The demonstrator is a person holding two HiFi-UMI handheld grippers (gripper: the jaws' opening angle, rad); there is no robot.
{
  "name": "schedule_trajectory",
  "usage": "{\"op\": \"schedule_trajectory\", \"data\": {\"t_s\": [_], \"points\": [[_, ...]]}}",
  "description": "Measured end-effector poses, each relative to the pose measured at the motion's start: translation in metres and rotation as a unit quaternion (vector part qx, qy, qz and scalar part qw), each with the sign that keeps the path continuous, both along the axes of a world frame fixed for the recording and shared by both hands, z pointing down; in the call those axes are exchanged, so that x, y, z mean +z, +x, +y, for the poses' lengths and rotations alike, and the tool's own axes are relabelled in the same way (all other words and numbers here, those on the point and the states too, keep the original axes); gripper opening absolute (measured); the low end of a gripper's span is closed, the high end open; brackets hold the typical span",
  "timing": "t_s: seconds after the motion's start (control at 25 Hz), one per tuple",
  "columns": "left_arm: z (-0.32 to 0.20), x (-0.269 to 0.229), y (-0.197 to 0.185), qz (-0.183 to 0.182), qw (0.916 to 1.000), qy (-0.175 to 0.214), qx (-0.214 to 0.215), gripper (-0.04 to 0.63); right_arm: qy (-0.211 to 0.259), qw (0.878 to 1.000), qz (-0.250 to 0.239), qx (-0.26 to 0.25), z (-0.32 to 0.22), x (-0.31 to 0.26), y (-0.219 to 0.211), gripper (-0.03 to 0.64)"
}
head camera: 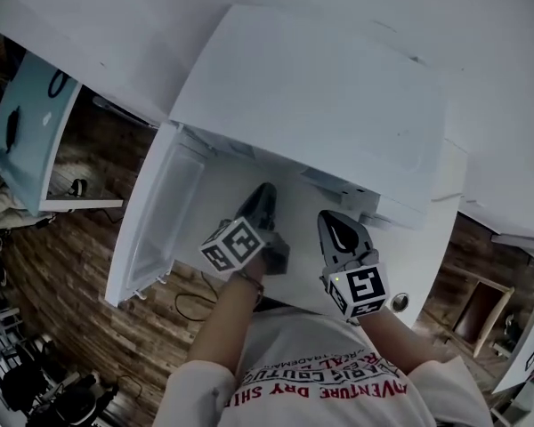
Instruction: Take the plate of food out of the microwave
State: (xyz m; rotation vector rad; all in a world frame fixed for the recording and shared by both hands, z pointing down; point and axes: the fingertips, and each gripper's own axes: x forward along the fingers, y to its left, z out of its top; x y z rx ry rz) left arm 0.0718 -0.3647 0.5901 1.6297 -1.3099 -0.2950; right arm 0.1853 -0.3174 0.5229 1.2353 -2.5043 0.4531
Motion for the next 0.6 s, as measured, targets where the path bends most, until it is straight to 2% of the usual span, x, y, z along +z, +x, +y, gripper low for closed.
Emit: {"op": "schedule_trajectory", "data": {"t_s": [0.04,0.12,0.2,0.36,0.48,0.6], "points": [[-0.005,0.004,0.001,0.008,1.0,-0.003,0.0,0.035,-0.003,1.0,0.003,0.001,-0.001,0.003,-0.001,0.01],[-0.017,0.008,0.004,0.039,0.9992,-0.008,0.001,0.111,-0.008,1.0,0.008,0.004,-0.004,0.008,-0.002,0.009],[-0.028,0.011,0.007,0.075,0.997,-0.016,-0.004,0.142,-0.014,1.0,0.011,0.011,-0.007,0.012,-0.002,0.01],[-0.043,0.019,0.005,0.108,0.9935,-0.034,-0.01,0.145,-0.021,0.999,0.015,0.022,-0.012,0.017,-0.001,0.011],[-0.047,0.025,0.002,0.136,0.9886,-0.057,-0.031,0.142,-0.024,0.999,0.017,0.033,-0.017,0.02,0.003,0.009],[-0.047,0.031,0.0,0.157,0.9834,-0.078,-0.045,0.106,-0.026,0.999,0.019,0.04,-0.021,0.021,0.007,0.011]]}}
